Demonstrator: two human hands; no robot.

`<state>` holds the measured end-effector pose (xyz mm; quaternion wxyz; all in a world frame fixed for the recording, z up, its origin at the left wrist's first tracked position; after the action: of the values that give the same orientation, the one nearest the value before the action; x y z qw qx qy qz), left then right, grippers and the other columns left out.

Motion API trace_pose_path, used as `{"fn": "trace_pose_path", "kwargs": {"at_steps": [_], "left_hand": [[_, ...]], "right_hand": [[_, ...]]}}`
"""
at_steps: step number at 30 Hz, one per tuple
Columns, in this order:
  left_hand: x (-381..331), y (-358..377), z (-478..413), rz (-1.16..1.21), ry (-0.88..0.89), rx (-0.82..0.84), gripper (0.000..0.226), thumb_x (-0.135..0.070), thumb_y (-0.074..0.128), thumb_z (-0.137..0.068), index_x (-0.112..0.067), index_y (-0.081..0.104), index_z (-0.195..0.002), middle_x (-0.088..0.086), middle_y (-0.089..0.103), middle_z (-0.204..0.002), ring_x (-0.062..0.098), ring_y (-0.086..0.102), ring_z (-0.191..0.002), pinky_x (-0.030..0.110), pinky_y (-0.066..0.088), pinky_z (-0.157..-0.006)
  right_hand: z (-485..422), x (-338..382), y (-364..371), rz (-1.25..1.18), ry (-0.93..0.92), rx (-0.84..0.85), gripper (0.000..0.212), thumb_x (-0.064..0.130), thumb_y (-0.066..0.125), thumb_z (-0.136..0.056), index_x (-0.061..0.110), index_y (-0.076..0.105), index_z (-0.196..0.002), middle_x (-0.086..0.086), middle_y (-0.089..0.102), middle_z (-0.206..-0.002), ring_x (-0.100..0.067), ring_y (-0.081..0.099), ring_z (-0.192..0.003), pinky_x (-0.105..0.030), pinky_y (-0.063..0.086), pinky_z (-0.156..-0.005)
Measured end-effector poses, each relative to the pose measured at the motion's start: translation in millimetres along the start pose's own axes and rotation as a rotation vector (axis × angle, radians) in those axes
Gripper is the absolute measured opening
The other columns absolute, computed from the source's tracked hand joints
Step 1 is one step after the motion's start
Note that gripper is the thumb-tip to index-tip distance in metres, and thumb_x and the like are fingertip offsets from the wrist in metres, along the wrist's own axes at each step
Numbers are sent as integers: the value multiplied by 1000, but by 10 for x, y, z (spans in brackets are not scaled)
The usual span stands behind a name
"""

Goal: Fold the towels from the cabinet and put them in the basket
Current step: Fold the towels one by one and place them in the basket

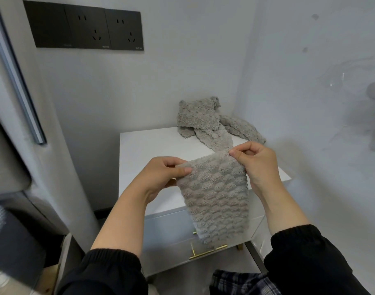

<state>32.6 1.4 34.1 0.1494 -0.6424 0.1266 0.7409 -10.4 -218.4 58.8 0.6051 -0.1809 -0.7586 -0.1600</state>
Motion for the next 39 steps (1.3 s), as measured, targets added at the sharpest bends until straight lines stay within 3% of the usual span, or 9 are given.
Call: {"fn": "trace_pose_path", "kwargs": {"at_steps": [4, 8, 12, 18, 22, 25, 29, 33, 39], "left_hand": [[-81, -51, -4, 31, 71, -56, 8, -6, 67, -85, -11, 68, -79, -1, 64, -71, 11, 55, -67, 23, 44, -63], [-109, -53, 24, -23, 107, -90, 16, -9, 58, -93, -13, 61, -78, -2, 57, -63, 10, 49, -56, 22, 41, -55], [-92, -103, 40, -253, 122, -105, 21, -15, 47, -99, -16, 54, -80, -4, 48, -59, 8, 43, -47, 26, 34, -52], [-64, -213, 55, -191, 91, -170, 3, -16, 61, -91, -17, 61, -94, 0, 61, -67, 1, 52, -46, 14, 37, -46], [48, -191, 37, 138, -38, 8, 41, 7, 65, -81, -13, 61, -116, 9, 72, -88, 13, 69, -76, 21, 57, -70], [129, -207, 19, -23, -92, -24, 34, 8, 70, -76, 2, 66, -109, 12, 72, -94, 20, 69, -85, 28, 57, -82], [101, -270, 24, -451, -43, -229, 16, -15, 78, -76, -1, 71, -76, 10, 63, -72, 20, 52, -65, 28, 42, -65], [67, -262, -10, -638, -61, -277, 26, -23, 71, -83, -3, 60, -70, 9, 42, -52, 19, 37, -43, 24, 30, -50], [92, -266, -2, -156, -157, -230, 4, -6, 53, -96, -4, 56, -97, 9, 66, -55, 16, 66, -46, 19, 50, -41]], "right_hand": [[13, -107, 117, -311, 232, 119, 7, 13, 66, -85, 14, 64, -92, -3, 70, -75, -20, 65, -73, -36, 54, -73], [94, -232, 259, -329, 440, 486, 69, 24, 79, -65, 6, 52, -126, -15, 65, -112, -24, 63, -100, -35, 55, -87], [117, -374, 302, -185, 471, 559, 61, 2, 83, -52, 0, 64, -109, -15, 66, -77, -19, 67, -71, -25, 56, -67], [35, -369, 283, -72, 394, 399, 27, -10, 69, -64, -6, 67, -91, -20, 66, -89, -28, 63, -80, -35, 51, -80], [16, -304, 294, -4, 295, 299, 16, -13, 67, -74, 3, 68, -76, -9, 68, -73, -21, 64, -70, -28, 52, -72], [-12, -292, 317, 19, 255, 292, 17, -13, 66, -76, 4, 68, -79, -9, 65, -72, -17, 61, -68, -23, 48, -68], [-63, -356, 288, 356, 192, 353, 32, 8, 77, -76, -12, 66, -98, -15, 63, -82, -22, 55, -74, -33, 45, -73], [-57, -348, 214, 582, 178, 377, 40, 21, 74, -82, -15, 58, -73, -11, 33, -66, -19, 27, -57, -22, 25, -51], [-43, -389, 202, 348, 378, 349, 25, 17, 59, -94, 8, 55, -70, -4, 58, -47, -13, 48, -35, -23, 47, -46]]}}
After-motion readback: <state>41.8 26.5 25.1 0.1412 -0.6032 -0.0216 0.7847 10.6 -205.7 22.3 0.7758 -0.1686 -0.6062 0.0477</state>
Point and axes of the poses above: each hand's wrist, its own z-axis away from the middle knuckle, its own y-axis out of the palm, x = y × z, the point moved 6 cm from there along -z, towards the middle knuckle
